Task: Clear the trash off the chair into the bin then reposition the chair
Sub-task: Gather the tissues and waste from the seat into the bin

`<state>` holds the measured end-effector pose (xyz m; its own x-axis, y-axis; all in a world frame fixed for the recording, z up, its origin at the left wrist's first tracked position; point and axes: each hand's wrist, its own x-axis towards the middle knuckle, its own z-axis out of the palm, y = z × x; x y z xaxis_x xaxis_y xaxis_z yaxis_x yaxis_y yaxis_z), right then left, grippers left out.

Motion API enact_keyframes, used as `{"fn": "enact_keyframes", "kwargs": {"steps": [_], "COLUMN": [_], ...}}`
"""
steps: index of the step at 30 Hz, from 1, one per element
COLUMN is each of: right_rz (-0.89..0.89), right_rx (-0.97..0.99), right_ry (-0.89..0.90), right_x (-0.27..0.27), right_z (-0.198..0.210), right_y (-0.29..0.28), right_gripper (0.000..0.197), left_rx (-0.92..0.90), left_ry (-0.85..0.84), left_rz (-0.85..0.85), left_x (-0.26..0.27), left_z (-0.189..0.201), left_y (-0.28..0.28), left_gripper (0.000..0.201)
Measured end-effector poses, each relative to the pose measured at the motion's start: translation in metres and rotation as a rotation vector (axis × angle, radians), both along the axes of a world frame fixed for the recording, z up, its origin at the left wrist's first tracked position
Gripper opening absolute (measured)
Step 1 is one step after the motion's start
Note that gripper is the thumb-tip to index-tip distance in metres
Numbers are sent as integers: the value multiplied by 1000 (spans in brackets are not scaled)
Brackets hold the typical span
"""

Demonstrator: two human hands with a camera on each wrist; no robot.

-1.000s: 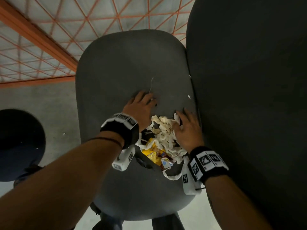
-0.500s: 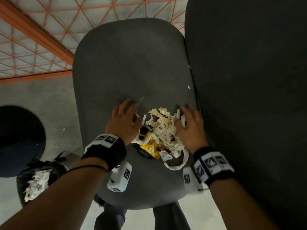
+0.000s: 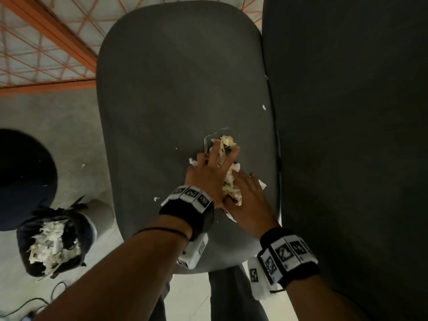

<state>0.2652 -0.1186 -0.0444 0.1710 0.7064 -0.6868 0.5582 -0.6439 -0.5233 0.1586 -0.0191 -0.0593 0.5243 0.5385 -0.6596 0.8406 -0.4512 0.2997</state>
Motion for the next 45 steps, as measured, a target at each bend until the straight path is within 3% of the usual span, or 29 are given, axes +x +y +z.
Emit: {"fn": "enact_keyframes", "kwargs": {"steps": [3,5,8,12,15,17,20,22,25,30,36,39,43,45], "right_rz": [216,283,213,102,30,-19,35,166,263,67,-246,-408,-661,-697], "right_rx": [-78,-93,-12,18,11,-1,-52,-91,-109,-18,26,5,29,-14], "right_ry": [-90,-234,-367,-354,-279,-199,-152,-238,-346,-219,-43,48,422,580], "right_x": [0,-5,-15,-13,-5,-3,-4,-9,-14,-5,-16,-28,-35,-33], "right_z": [2,2,0,-4,-5,-6,-5,-3,-6,-13,-16,-19,-16,-12], "right_y": [-12,-18,-21,-19,-12,-7,-8,-14,-23,-18,-3,3,11,12], "right_gripper": [96,96,80,60,57,63,83,95,97,72,44,45,50,59], "left_rx": [-35,-75,-126,-185,-173,-111,-23,-55,-64,-127,-134,-159,-204,-209], "left_ry": [76,90,91,79,45,-2,23,73,95,65,-57,-46,-112,-146], "left_rz": [-84,-111,-122,-123,-132,-144,-253,-287,-340,-215,89,168,365,465], "left_x": [8,11,13,9,1,-1,9,17,22,-4,-46,-46,-48,-49], "left_z": [1,4,6,6,8,11,11,10,9,8,1,3,2,1], "left_y": [8,8,3,7,9,12,28,38,41,23,-8,-10,-15,-22], "left_gripper": [142,137,125,113,106,110,132,141,131,88,72,71,69,67]}}
